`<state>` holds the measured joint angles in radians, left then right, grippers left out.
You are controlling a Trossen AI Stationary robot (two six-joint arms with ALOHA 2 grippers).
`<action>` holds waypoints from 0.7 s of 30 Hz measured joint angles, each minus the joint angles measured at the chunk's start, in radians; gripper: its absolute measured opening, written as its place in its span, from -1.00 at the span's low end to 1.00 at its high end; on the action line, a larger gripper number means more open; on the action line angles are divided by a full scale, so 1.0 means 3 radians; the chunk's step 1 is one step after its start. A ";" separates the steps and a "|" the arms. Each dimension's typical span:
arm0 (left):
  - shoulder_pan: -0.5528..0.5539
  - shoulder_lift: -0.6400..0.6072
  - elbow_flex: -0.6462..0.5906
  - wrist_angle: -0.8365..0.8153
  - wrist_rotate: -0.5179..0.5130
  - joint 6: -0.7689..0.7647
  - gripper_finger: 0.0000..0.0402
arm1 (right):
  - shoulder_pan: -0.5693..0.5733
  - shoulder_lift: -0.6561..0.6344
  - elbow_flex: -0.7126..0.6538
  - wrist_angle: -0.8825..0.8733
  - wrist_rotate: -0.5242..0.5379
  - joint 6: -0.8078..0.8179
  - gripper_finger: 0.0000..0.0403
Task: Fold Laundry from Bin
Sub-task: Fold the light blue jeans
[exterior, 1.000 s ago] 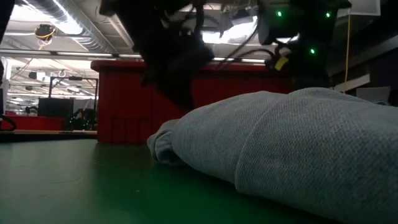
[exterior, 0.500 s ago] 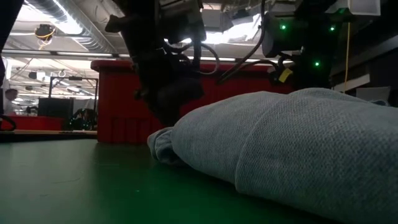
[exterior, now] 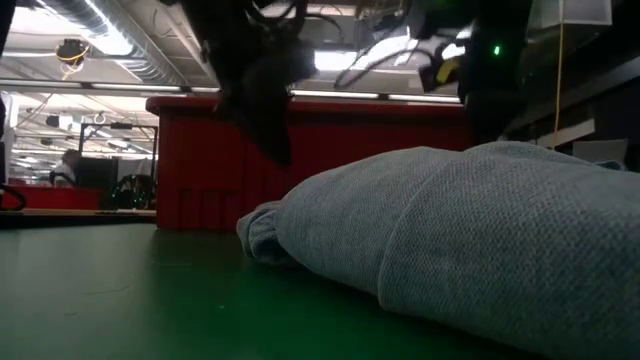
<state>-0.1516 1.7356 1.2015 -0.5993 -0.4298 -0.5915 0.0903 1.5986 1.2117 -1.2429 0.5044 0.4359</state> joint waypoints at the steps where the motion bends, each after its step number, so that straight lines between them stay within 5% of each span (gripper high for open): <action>1: -0.0025 -0.0015 0.0000 -0.0001 0.0055 0.0001 -1.00 | 0.0056 0.0000 0.0068 -0.0065 -0.0007 0.0002 -0.04; 10: -0.0341 -0.0021 0.0000 0.0153 0.0742 -0.0001 -1.00 | 0.0856 -0.0003 0.0485 -0.0212 -0.0558 0.0010 -0.04; 21: -0.0814 -0.0018 0.0000 0.1039 0.0655 -0.0005 -1.00 | 0.1872 -0.0003 0.0451 0.0640 -0.0940 0.0107 -0.04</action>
<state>-0.3959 1.7301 1.2015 -0.2874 -0.2333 -0.5930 0.6519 1.5978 1.3471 -1.0510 0.2226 0.4678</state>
